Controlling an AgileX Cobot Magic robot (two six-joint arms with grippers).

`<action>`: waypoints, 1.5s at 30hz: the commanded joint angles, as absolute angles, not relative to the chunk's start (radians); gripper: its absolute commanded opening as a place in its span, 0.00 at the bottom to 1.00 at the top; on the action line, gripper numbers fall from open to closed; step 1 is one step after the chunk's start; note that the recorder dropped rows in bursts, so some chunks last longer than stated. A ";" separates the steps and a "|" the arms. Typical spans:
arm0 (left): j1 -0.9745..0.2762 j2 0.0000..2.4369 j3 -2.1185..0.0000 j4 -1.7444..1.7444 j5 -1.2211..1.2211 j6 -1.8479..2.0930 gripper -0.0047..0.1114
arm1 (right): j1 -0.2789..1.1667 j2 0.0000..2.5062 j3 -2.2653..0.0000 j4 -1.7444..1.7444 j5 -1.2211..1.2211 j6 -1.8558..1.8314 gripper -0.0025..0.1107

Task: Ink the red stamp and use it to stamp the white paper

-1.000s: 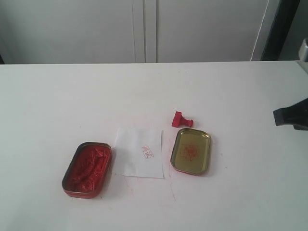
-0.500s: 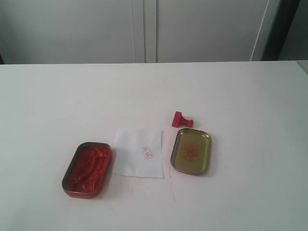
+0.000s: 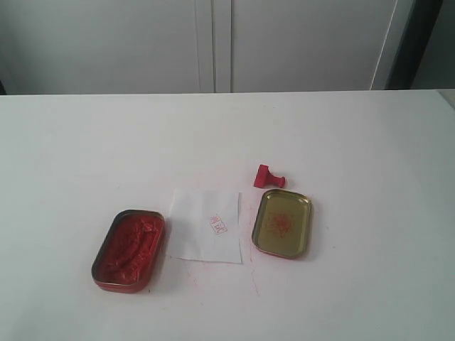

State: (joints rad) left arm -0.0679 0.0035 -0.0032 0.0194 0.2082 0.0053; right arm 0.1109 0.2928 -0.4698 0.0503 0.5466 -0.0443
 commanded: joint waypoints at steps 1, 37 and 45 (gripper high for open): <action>-0.067 0.000 0.000 0.017 0.210 0.008 0.04 | 0.104 0.287 -0.463 0.050 0.511 -0.044 0.02; -0.067 0.000 0.000 0.017 0.210 0.008 0.04 | 0.104 0.224 -0.459 0.046 0.513 -0.047 0.02; -0.067 0.000 0.000 0.017 0.210 0.008 0.04 | 0.104 0.024 -0.357 -0.006 0.498 -0.047 0.02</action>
